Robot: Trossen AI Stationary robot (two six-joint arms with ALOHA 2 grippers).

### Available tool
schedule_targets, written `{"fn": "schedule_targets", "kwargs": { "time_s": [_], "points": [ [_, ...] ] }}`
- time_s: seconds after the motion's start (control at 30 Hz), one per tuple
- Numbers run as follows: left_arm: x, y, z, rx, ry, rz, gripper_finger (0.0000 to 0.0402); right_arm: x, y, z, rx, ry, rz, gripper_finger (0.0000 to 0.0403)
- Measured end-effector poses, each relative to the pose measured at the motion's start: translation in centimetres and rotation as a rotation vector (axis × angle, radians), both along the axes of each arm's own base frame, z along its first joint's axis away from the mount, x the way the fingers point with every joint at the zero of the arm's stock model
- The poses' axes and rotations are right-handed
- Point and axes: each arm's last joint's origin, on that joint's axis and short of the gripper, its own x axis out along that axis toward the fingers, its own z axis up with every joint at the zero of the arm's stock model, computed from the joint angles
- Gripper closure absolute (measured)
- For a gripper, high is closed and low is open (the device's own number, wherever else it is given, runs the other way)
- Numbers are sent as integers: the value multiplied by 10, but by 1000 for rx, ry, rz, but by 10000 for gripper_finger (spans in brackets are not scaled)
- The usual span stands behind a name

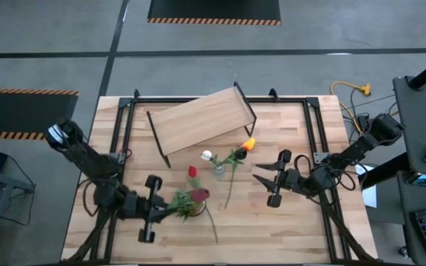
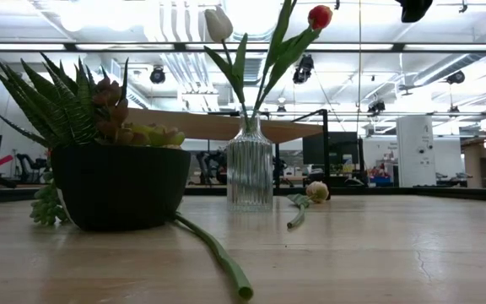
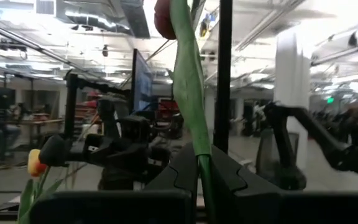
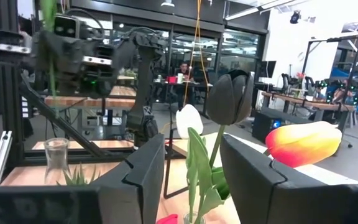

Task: Pick and place flowers into a vace then onto a shelf
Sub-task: Put the dark red tulip into the bottom transparent bin

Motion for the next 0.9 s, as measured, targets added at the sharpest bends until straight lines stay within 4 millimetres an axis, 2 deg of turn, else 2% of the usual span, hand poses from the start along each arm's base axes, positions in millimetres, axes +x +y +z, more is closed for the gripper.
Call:
{"fn": "schedule_targets", "kwargs": {
  "time_s": [0.13, 0.3, 0.9],
  "points": [
    [-1, -20, -3, 57, 28, 36, 402, 0, 0, 0, 2, -1, 0, 262],
    [4, -26, -10, 56, 61, 112, 402, 0, 0, 0, 3, 0, 1, 266],
    [-11, -13, -40, -100, 43, 72, 402, 1, 0, -4, 20, 23, 7, 268]
  ]
}}
